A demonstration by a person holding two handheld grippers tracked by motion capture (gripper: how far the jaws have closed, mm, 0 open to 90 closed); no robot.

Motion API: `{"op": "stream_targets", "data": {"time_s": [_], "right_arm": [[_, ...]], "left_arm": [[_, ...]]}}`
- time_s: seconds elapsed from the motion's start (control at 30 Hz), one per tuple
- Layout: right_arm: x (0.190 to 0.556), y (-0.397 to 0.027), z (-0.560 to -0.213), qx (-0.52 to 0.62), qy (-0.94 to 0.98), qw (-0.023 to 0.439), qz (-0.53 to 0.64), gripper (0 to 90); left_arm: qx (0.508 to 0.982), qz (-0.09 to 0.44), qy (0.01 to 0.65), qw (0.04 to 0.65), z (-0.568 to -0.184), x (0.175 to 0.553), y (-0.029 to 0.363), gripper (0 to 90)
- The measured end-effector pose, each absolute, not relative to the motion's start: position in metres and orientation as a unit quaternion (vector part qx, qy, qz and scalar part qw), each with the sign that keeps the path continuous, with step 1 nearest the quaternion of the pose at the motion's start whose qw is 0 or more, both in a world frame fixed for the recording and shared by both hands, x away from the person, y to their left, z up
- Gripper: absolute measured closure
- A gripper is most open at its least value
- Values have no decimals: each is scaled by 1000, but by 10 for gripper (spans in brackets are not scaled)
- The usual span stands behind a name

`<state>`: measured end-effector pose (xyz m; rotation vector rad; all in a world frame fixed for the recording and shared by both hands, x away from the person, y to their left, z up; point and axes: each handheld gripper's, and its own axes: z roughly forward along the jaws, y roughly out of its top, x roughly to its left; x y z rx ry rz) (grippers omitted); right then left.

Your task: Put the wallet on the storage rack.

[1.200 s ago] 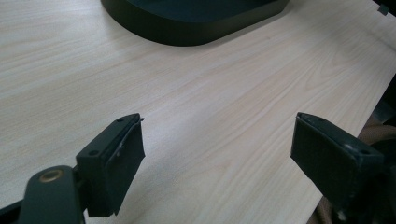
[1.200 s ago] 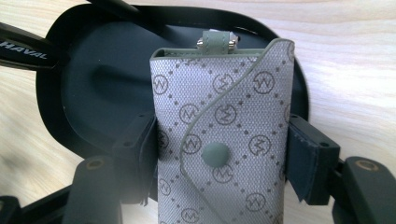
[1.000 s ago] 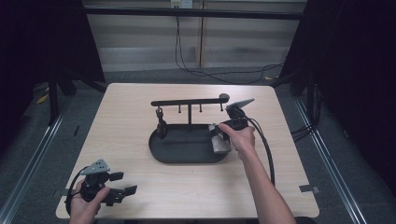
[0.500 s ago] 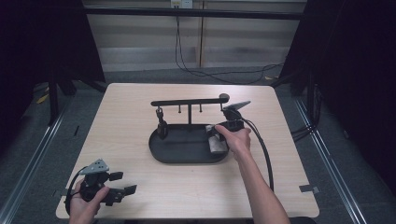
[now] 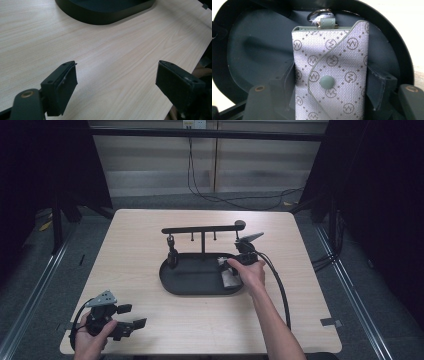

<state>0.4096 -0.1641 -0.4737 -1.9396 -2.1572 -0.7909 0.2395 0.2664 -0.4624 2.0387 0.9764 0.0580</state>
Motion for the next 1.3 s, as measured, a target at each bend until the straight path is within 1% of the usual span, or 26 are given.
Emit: {"op": "stream_targets", "data": {"time_s": [0.33,0.57,0.67,0.8,0.93,1.03,1.07,1.1,1.3], "right_arm": [[409,-165,-472,-643,-715,59,-269,284],[406,-165,-464,-641,-715,53,-273,277],[404,-168,-462,-632,-720,44,-283,277],[400,-172,-454,-616,-726,28,-303,256],[397,-172,-449,-607,-735,22,-301,235],[391,-175,-443,-593,-741,-1,-314,226],[391,-175,-443,-593,-741,-1,-314,226],[387,-179,-439,-589,-742,-15,-320,216],[378,-195,-436,-581,-739,-33,-340,208]], "left_arm": [[814,23,392,428,-462,239,266,171],[813,23,393,428,-462,240,266,171],[814,24,392,427,-462,240,266,171],[815,23,392,427,-462,241,266,171],[814,24,393,427,-463,241,266,171],[810,25,397,430,-462,242,267,171],[810,27,396,431,-462,243,268,171],[809,29,398,432,-462,243,269,170],[806,31,405,431,-463,244,269,171]]}}
